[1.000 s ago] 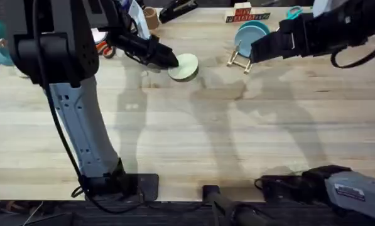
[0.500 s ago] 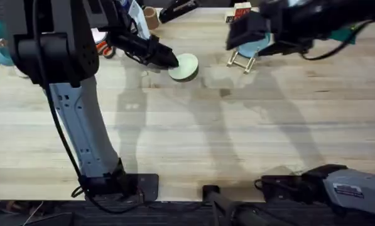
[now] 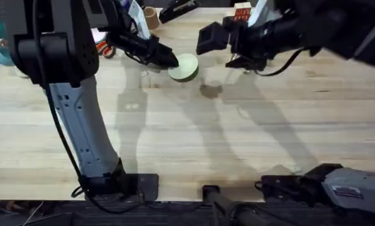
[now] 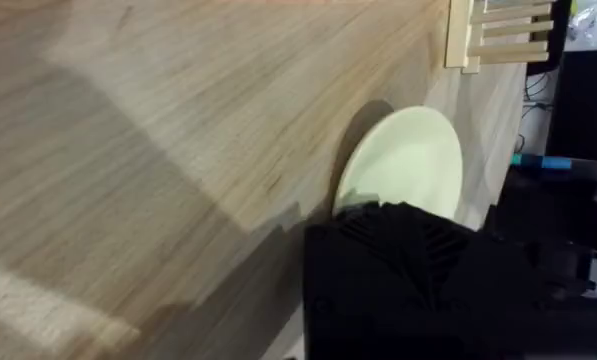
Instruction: Pick up the plates from the table one by one and place each into a slot on the dish rack.
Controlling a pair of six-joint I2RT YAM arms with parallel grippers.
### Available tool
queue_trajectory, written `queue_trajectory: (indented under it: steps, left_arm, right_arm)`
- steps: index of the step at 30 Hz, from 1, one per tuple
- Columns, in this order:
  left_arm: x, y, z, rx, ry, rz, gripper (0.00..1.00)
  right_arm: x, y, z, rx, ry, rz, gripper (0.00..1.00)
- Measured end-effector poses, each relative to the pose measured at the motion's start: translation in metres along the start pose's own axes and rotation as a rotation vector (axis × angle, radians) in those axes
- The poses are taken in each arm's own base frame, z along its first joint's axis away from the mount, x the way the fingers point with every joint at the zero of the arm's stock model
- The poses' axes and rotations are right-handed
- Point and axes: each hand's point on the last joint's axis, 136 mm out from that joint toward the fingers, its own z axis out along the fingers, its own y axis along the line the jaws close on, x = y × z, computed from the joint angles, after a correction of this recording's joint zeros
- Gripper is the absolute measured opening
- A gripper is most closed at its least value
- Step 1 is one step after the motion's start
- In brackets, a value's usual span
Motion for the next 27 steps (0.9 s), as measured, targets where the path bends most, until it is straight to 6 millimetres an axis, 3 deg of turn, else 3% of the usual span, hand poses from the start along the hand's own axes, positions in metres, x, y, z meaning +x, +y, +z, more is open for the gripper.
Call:
queue_trajectory:
  steps: [18, 27]
  left_arm:
    - [-0.001, 0.000, -0.001, 0.003, -0.006, 0.044, 0.039]
    - [-0.001, 0.003, -0.005, 0.000, -0.014, 0.046, 0.038]
  right_arm:
    - [-0.001, -0.005, 0.027, -0.065, -0.060, 0.073, 0.996]
    - [0.005, -0.009, 0.073, -0.063, -0.020, 0.072, 0.995]
